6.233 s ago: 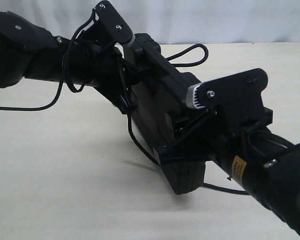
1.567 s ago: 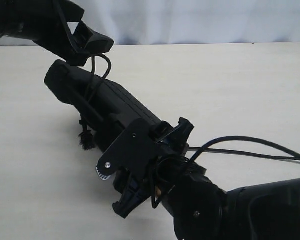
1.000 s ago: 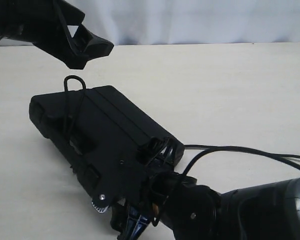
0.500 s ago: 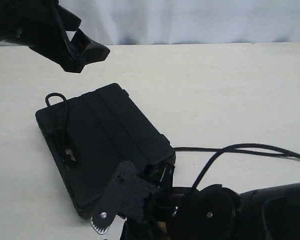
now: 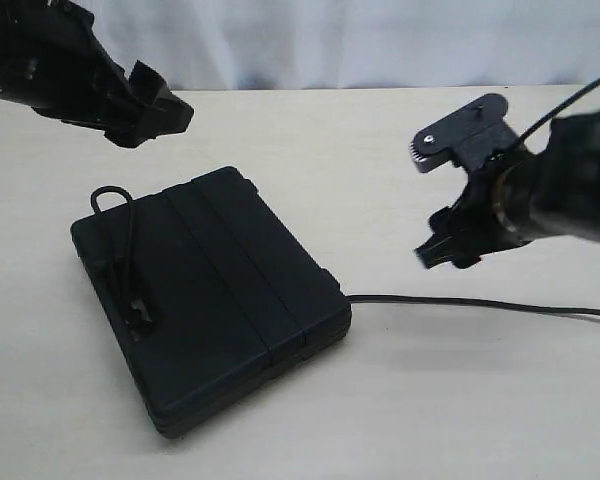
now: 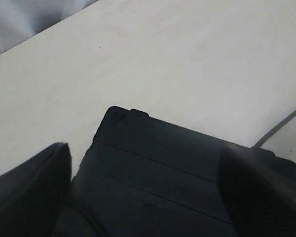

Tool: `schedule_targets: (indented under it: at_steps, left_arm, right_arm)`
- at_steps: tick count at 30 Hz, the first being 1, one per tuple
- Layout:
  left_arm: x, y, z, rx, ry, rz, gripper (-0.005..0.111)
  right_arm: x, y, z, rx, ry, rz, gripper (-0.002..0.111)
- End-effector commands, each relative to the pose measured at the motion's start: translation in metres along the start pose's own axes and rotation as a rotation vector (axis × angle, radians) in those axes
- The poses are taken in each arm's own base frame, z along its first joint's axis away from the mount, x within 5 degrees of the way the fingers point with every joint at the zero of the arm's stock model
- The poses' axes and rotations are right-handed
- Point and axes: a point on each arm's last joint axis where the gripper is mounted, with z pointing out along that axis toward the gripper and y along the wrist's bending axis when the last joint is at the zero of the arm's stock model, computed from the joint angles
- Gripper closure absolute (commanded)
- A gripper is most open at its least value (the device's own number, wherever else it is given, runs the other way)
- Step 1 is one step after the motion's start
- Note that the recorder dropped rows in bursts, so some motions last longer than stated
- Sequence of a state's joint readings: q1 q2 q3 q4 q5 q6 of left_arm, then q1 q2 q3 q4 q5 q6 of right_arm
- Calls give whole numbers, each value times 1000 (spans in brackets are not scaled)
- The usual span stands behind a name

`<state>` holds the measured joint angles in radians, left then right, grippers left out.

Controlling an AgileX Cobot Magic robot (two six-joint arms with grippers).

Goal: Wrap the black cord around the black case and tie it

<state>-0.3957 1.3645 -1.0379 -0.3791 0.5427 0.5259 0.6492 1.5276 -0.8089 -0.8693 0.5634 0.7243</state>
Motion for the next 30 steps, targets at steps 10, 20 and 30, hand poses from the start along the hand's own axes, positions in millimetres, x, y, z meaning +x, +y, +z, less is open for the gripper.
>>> schedule_targets:
  at_steps: [10, 20, 30]
  left_arm:
    - [14, 16, 23, -126, 131, -83, 31]
    - [8, 17, 24, -133, 57, -106, 31]
    - [6, 16, 24, -124, 34, -134, 31]
  right_arm:
    - [54, -129, 11, -210, 563, 525, 42]
    - [93, -143, 28, -161, 420, 1036, 44]
    - [102, -137, 45, -140, 460, 1132, 44]
